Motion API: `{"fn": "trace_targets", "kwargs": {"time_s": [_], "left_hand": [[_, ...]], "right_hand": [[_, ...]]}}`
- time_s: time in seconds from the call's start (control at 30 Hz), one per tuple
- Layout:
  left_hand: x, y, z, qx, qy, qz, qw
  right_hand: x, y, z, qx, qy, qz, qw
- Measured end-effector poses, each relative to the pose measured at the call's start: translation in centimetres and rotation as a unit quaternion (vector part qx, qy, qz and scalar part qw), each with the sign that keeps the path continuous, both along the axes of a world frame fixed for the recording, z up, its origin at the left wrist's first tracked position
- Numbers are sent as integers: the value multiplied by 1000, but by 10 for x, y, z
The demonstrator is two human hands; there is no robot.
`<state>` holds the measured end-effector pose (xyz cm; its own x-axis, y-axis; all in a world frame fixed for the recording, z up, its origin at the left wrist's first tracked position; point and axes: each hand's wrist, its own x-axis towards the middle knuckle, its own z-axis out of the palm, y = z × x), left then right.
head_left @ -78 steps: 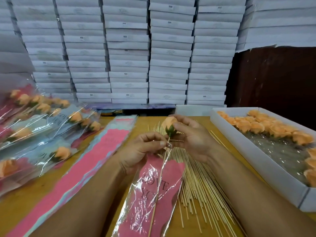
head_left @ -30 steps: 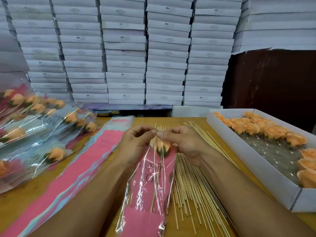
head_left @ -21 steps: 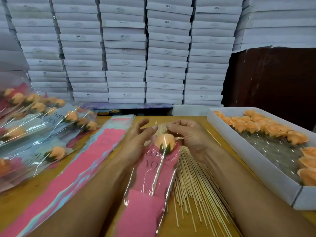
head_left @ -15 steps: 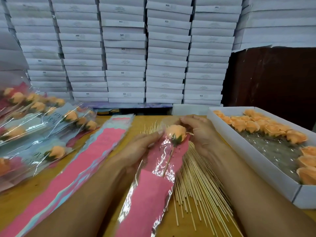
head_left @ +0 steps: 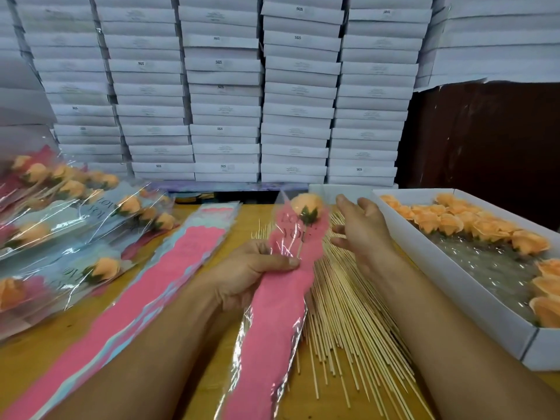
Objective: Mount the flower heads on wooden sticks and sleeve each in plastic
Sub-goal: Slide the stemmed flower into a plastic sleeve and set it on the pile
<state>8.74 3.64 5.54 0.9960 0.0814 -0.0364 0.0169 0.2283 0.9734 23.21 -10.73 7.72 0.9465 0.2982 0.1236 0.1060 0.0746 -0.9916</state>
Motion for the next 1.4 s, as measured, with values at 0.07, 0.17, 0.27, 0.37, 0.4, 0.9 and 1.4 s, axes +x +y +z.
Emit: {"fn": "trace_targets", "kwargs": {"time_s": [0.07, 0.17, 0.27, 0.37, 0.4, 0.9, 1.4], "left_hand": [[2, 2, 1, -21, -30, 53, 998], [5, 3, 3, -36, -58, 111, 991], [4, 3, 5, -46, -64, 162, 984], [4, 4, 6, -66, -70, 199, 975], [5, 4, 5, -71, -71, 210, 973], [5, 4, 4, -106, -48, 185, 976], [5, 14, -4, -54, -12, 64, 996]], "right_hand": [[-6, -1, 0, -44, -7, 40, 998], [-16, -3, -1, -108, 33, 208, 972], [-25, -6, -1, -184, 21, 372, 909], [-34, -5, 0, -210, 12, 438, 874], [-36, -4, 0, -211, 11, 441, 872], [-44, 3, -1, -175, 22, 413, 894], [-35, 10, -6, -74, 20, 242, 967]]}}
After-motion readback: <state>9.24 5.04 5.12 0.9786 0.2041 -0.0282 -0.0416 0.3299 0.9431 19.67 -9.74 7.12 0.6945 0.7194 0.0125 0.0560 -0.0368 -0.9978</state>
